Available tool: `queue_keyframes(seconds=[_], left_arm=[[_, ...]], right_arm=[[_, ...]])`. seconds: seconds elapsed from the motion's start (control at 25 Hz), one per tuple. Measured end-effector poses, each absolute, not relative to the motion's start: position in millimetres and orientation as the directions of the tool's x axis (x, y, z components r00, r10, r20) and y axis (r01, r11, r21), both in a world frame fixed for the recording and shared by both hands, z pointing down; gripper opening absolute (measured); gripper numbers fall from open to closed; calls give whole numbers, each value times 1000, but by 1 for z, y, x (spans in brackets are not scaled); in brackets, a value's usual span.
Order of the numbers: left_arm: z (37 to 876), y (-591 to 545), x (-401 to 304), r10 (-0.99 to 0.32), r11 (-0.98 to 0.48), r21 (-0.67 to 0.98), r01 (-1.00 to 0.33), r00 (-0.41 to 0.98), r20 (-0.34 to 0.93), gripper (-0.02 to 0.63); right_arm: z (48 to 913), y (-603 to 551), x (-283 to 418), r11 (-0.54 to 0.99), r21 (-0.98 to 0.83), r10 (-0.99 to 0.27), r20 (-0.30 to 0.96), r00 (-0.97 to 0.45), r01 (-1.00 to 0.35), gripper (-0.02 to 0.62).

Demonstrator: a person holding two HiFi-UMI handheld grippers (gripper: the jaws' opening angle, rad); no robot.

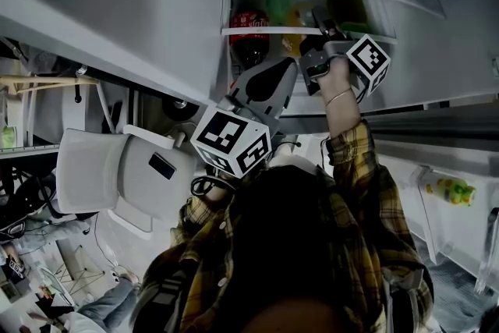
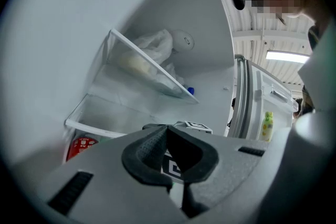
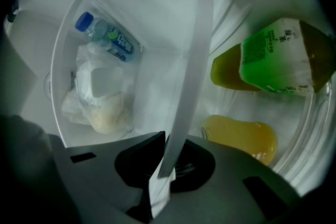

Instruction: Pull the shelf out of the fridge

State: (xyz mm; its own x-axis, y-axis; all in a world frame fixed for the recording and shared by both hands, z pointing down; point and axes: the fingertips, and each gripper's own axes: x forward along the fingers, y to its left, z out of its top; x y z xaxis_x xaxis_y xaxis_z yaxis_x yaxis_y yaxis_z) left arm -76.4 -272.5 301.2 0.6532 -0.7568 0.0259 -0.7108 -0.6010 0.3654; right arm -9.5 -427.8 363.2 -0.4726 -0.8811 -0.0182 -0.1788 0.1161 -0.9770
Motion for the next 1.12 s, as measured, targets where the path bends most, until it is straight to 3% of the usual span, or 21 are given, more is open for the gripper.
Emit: queue_keyframes(seconds=[1.12], left_arm=[[297,-252,-78,-744,-617,362,-698,668,19,3]], right_arm=[[368,-354,1,146,-970,-874,-34,-484,-197,38]])
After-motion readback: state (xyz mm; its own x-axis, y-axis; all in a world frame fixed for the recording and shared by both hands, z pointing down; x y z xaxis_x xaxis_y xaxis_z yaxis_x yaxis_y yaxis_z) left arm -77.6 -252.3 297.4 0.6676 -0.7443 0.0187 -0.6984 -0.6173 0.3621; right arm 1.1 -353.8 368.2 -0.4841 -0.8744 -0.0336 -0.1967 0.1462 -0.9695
